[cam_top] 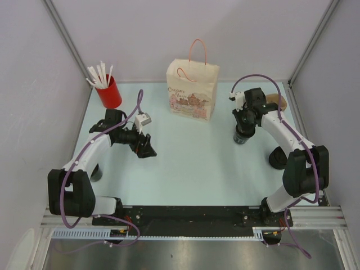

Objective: Pack the takeout coffee

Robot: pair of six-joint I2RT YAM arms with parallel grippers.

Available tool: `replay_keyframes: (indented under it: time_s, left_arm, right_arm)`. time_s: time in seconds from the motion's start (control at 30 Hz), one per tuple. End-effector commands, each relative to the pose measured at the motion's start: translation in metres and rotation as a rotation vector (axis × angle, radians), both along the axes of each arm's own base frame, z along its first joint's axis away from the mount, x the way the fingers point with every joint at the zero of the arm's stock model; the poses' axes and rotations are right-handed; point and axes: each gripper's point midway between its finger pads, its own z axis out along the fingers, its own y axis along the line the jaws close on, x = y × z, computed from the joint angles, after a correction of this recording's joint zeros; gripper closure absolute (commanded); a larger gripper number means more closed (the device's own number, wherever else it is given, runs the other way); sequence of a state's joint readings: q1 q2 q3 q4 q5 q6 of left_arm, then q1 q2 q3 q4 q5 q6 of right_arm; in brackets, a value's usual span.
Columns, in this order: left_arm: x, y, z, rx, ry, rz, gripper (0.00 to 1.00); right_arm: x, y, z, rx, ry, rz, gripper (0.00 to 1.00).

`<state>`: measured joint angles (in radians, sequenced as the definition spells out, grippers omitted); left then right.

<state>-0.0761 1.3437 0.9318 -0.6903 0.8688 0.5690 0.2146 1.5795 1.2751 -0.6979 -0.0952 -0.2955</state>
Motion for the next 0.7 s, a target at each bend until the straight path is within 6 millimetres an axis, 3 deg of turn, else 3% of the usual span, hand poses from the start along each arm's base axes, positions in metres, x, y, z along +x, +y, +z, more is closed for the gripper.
replay_keyframes:
  time_s: [0.0,0.23,0.37,0.4,0.5,0.57,0.6,0.67]
  left_arm:
    - [0.002,-0.004,0.006,-0.040,-0.046,-0.043,0.01]
    - [0.003,-0.006,0.011,-0.052,-0.054,-0.051,0.01]
    - [0.005,-0.010,0.020,-0.046,-0.067,-0.062,0.01]
    - [0.008,-0.013,0.025,-0.038,-0.085,-0.066,0.01]
    - [0.003,-0.036,0.031,0.019,-0.122,-0.138,0.01]
    - [-0.002,-0.048,0.033,0.052,-0.133,-0.187,0.00]
    - [0.000,-0.061,0.042,0.082,-0.171,-0.220,0.01]
    - [0.001,-0.072,0.041,0.117,-0.132,-0.248,0.00]
  right_arm:
    - [0.005,0.003,0.007,0.017,-0.036,0.003,0.79]
    - [0.004,0.009,0.009,0.029,-0.041,0.029,0.67]
    - [0.003,0.020,0.035,0.093,-0.108,0.070,0.57]
    - [-0.002,0.028,0.051,0.138,-0.139,0.101,0.55]
    - [-0.010,0.040,0.081,0.219,-0.210,0.153,0.41]
    - [-0.013,0.041,0.094,0.247,-0.242,0.162,0.34]
    - [-0.015,0.043,0.101,0.274,-0.255,0.176,0.31]
    - [-0.014,0.026,0.116,0.291,-0.300,0.138,0.27]
